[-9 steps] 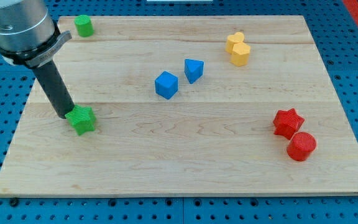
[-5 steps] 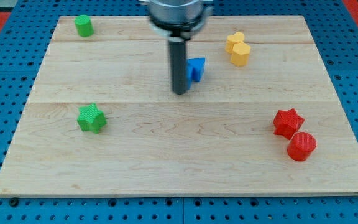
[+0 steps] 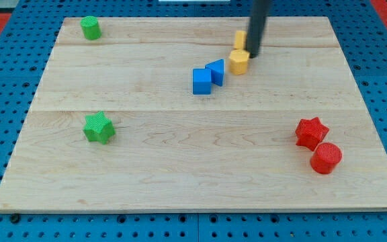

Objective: Move the hexagon to the top center

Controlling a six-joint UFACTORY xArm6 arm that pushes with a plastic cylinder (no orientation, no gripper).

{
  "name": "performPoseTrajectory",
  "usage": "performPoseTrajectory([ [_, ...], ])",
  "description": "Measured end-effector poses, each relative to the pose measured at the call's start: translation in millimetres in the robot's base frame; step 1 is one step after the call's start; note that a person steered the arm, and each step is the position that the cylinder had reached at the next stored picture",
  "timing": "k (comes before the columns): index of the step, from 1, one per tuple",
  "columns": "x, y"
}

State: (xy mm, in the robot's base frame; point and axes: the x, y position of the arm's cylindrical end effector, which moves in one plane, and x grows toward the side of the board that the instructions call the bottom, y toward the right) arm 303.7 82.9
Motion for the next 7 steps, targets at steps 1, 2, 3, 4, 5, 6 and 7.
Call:
performPoseTrajectory([
  [1,40,19],
  [2,56,17],
  [3,40,-46],
  [4,23,-53],
  [5,21,-52],
  [6,30,-85],
  [7,28,-124],
])
